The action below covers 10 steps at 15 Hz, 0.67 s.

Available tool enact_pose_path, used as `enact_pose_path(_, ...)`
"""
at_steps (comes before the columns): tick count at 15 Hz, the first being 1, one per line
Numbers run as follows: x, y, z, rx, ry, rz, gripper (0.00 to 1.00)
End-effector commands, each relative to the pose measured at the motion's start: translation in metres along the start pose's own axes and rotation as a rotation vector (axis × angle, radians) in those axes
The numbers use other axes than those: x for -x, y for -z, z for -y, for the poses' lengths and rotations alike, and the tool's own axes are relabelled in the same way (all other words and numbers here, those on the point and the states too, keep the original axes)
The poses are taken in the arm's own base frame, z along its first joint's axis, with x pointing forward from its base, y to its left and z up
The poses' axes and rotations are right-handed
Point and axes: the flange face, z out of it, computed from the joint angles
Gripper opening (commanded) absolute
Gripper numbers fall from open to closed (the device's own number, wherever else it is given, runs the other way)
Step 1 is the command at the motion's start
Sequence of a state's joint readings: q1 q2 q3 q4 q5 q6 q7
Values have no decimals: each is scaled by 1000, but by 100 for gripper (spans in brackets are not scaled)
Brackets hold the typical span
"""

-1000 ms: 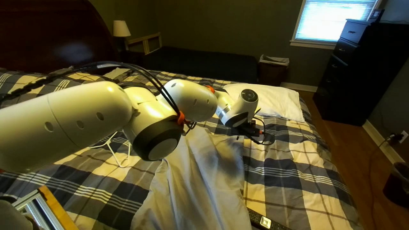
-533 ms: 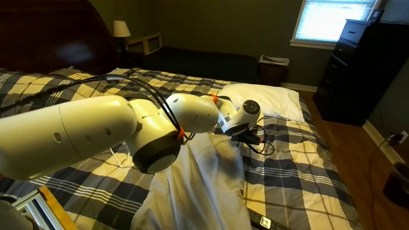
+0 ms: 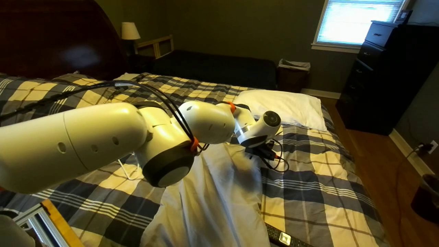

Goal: Pull the pillow case cover to the right upper edge

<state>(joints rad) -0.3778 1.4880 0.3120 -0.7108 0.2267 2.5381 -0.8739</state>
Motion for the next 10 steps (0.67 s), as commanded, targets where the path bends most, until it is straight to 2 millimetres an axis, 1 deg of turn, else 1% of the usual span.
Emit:
enact_pose_path(1,9,-4,-1,-26,-75,32,100)
enact_pose_path(4,14,-6,-2,-30,-108,39,100)
enact_pose_path(5,16,-8,-2,-37,-119,46,75)
enact_pose_path(6,17,-9,-1,-43,-123,52,74)
enact_pose_path(10,19,-12,2,-55,-138,63,42)
